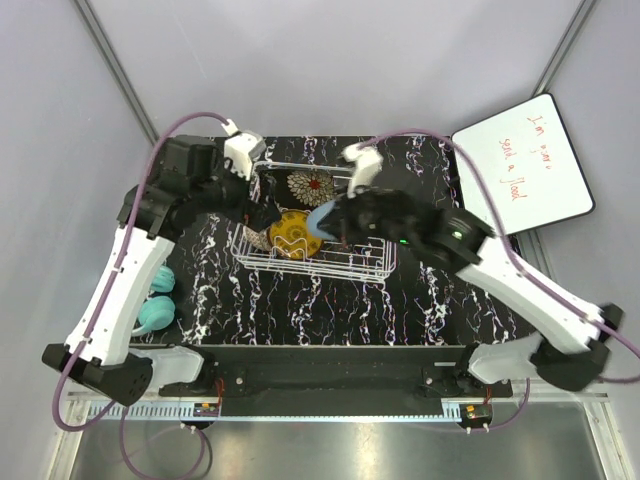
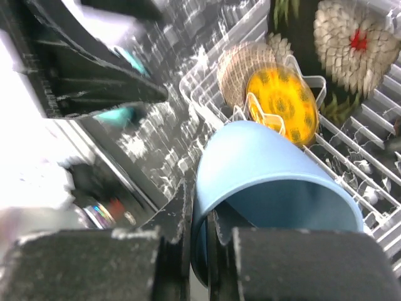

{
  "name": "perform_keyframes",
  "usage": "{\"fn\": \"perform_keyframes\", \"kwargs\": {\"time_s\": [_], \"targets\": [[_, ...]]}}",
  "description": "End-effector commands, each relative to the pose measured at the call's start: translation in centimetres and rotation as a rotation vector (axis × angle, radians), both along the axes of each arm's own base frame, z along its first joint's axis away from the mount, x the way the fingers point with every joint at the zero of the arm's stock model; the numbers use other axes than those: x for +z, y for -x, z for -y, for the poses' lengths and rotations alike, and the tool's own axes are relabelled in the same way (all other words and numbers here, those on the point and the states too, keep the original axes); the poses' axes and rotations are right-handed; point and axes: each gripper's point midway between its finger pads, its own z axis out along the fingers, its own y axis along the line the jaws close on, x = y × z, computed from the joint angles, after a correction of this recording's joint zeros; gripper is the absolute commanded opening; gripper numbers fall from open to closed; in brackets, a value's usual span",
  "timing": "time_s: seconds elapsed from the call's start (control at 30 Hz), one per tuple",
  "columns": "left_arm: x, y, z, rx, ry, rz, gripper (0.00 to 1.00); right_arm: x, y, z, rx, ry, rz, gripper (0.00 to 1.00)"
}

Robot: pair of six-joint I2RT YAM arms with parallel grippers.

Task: Load the mixed dishes into the dish rack

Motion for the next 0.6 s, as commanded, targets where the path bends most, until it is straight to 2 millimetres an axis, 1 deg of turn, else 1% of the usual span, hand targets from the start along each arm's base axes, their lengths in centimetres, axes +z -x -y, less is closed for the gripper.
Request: {"fn": "perform_keyframes", "kwargs": {"time_s": [0.0, 0.03, 0.07, 0.1, 0.13, 0.17, 0.23, 0.3, 0.33, 0.4, 0.43, 0.57], "targets": [[6.3, 0.5, 0.2, -0.011, 0.237, 0.039, 0.98, 7.6, 0.5, 1.4, 0.047, -0.474, 0.163, 0.0], [7.9, 0.7, 0.7, -0.053, 0.286, 0.047, 0.98, 8.7, 0.8, 1.9, 0.04, -0.548, 0.182, 0.0], [8.6, 0.5, 0.9, -0.058, 0.307, 0.044, 0.97, 9.6, 0.4, 1.7, 0.05, -0.606, 0.214, 0.0], [9.2, 0.4, 0.9, -0.057, 0.331, 0.038, 0.98, 9.1, 0.4, 1.3, 0.061, -0.616, 0.195, 0.0], [10.2, 0.1, 1.4, -0.08, 0.353, 0.04, 0.97, 8.4, -0.1, 0.5, 0.072, -0.614, 0.177, 0.0], [10.5, -0.1, 1.6, -0.083, 0.367, 0.034, 0.98, 9.2, 0.1, -0.1, 0.112, -0.645, 0.191, 0.0], [10.8, -0.7, 2.2, -0.101, 0.413, -0.001, 0.97, 9.9, -0.3, -1.0, 0.142, -0.684, 0.198, 0.0], [10.4, -1.1, 2.2, -0.099, 0.437, -0.03, 0.97, 10.6, -0.7, -1.2, 0.158, -0.734, 0.185, 0.0], [10.3, -1.4, 2.2, -0.103, 0.445, -0.038, 0.96, 11.0, -0.7, -1.6, 0.199, -0.763, 0.181, 0.0], [10.3, -1.4, 2.1, -0.118, 0.468, -0.06, 0.96, 11.2, -1.4, -1.5, 0.213, -0.816, 0.13, 0.0], [10.3, -1.6, 2.0, -0.122, 0.477, -0.065, 0.96, 11.3, -1.4, -1.8, 0.244, -0.835, 0.125, 0.0], [11.3, -1.2, 2.3, -0.169, 0.555, -0.109, 0.95, 11.8, -2.2, -1.6, 0.27, -0.905, 0.081, 0.0]]}}
